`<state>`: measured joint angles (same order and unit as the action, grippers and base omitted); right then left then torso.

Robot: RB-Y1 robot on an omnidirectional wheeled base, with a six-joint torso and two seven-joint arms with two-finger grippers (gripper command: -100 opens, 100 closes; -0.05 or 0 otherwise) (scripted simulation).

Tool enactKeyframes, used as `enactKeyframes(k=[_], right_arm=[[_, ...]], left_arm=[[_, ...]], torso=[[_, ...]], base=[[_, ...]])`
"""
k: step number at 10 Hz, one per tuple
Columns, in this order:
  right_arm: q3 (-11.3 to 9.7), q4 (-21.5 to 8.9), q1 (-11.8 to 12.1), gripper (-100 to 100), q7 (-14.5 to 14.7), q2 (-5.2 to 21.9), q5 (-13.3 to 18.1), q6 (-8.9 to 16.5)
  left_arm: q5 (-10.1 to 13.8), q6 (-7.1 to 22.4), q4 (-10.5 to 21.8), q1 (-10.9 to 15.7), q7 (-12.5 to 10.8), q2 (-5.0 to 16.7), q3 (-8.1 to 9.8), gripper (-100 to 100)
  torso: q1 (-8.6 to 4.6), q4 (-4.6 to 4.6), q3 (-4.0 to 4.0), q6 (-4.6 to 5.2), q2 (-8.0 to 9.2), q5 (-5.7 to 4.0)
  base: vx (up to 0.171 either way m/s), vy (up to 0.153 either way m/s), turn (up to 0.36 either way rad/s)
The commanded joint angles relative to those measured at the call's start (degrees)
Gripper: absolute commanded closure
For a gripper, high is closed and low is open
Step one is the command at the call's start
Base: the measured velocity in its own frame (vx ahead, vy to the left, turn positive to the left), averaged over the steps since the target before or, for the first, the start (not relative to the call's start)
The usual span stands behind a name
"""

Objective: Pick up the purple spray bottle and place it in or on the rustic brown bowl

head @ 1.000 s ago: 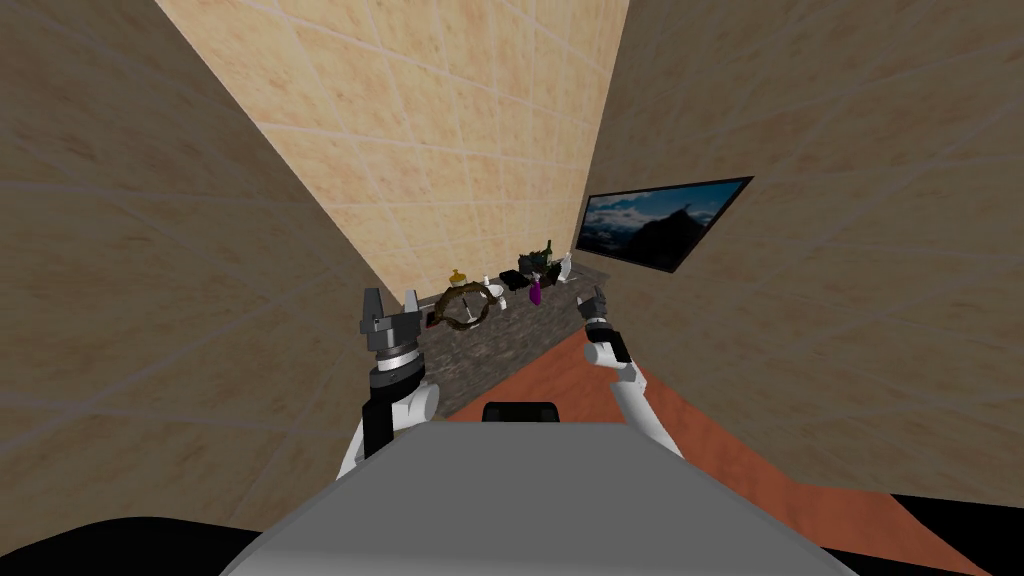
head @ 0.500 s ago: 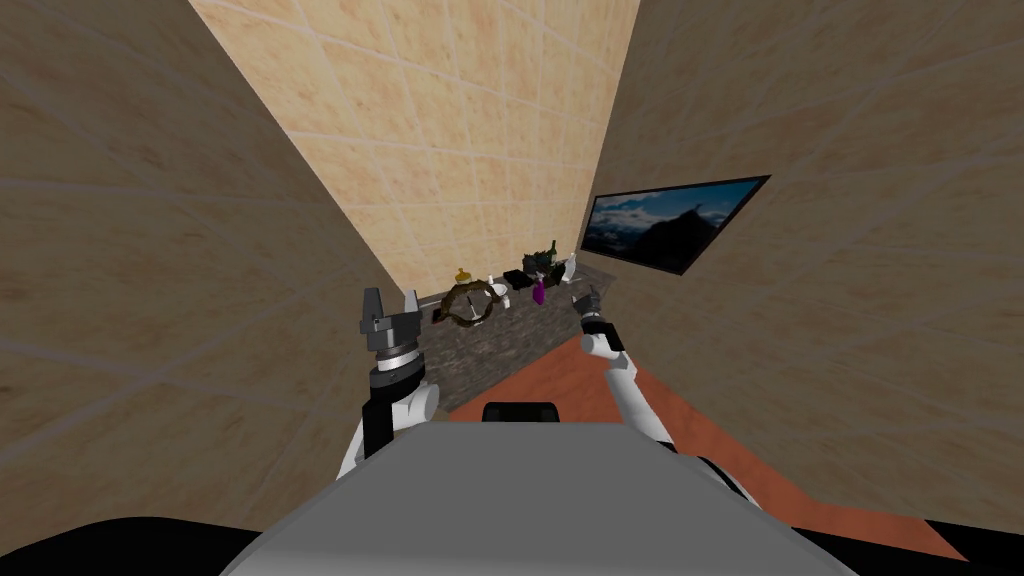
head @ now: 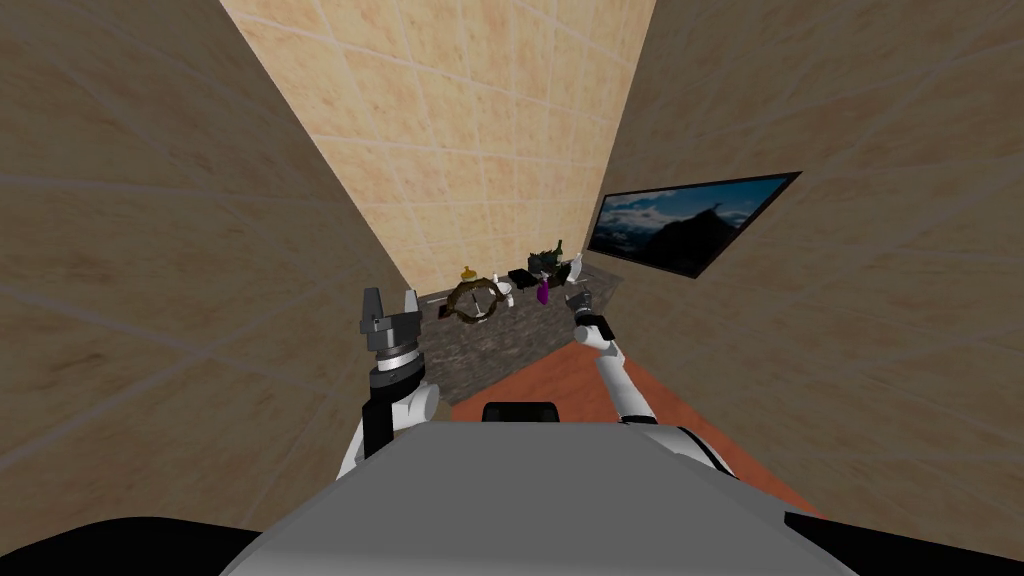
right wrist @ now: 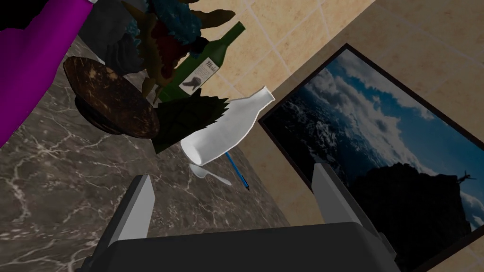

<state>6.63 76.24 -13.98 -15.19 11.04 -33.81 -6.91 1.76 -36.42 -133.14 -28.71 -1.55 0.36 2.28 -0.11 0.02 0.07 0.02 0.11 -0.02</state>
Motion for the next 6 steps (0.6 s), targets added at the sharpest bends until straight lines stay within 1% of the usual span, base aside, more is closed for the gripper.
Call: enactKeyframes(k=[1, 2, 3, 4, 5, 6], right_arm=[[0.1, -2.8, -2.0, -100, -1.1, 0.0, -0.9, 1.2], [0.1, -2.8, -2.0, -100, -1.1, 0.0, -0.9, 1.2], [0.2, -5.0, -4.5, -100, -2.6, -0.2, -2.4, 2.7], [0.2, -5.6, -4.5, -100, -2.6, -0.2, -2.4, 2.7], [0.4, -7.8, -6.9, -100, -4.2, -0.4, -3.7, 4.1], [0.4, -8.4, -6.9, -100, -4.2, -0.4, -3.7, 4.1]], left_arm=[[0.0, 0.0, 0.0, 0.0, 0.0, 0.0, 0.00, 0], [0.0, 0.0, 0.0, 0.0, 0.0, 0.0, 0.00, 0], [0.0, 0.0, 0.0, 0.0, 0.0, 0.0, 0.00, 0], [0.0, 0.0, 0.0, 0.0, 0.0, 0.0, 0.00, 0], [0.0, 0.0, 0.0, 0.0, 0.0, 0.0, 0.00, 0], [0.0, 0.0, 0.0, 0.0, 0.0, 0.0, 0.00, 0]], torso=[[0.00, 0.00, 0.00, 0.00, 0.00, 0.00], [-0.01, -0.01, -0.01, 0.04, -0.03, 0.00], [-0.06, -0.01, -0.02, 0.05, -0.04, -0.01], [-0.01, 0.00, 0.00, 0.01, 0.00, -0.01], [-0.06, 0.00, 0.00, 0.04, -0.01, -0.01], [-0.05, 0.00, -0.01, 0.01, -0.02, -0.01]], base=[[-0.022, -0.028, 0.050], [-0.017, -0.039, -0.005], [-0.038, -0.027, 0.101], [-0.028, -0.041, 0.079], [-0.028, -0.042, 0.102], [-0.015, -0.040, 0.047]])
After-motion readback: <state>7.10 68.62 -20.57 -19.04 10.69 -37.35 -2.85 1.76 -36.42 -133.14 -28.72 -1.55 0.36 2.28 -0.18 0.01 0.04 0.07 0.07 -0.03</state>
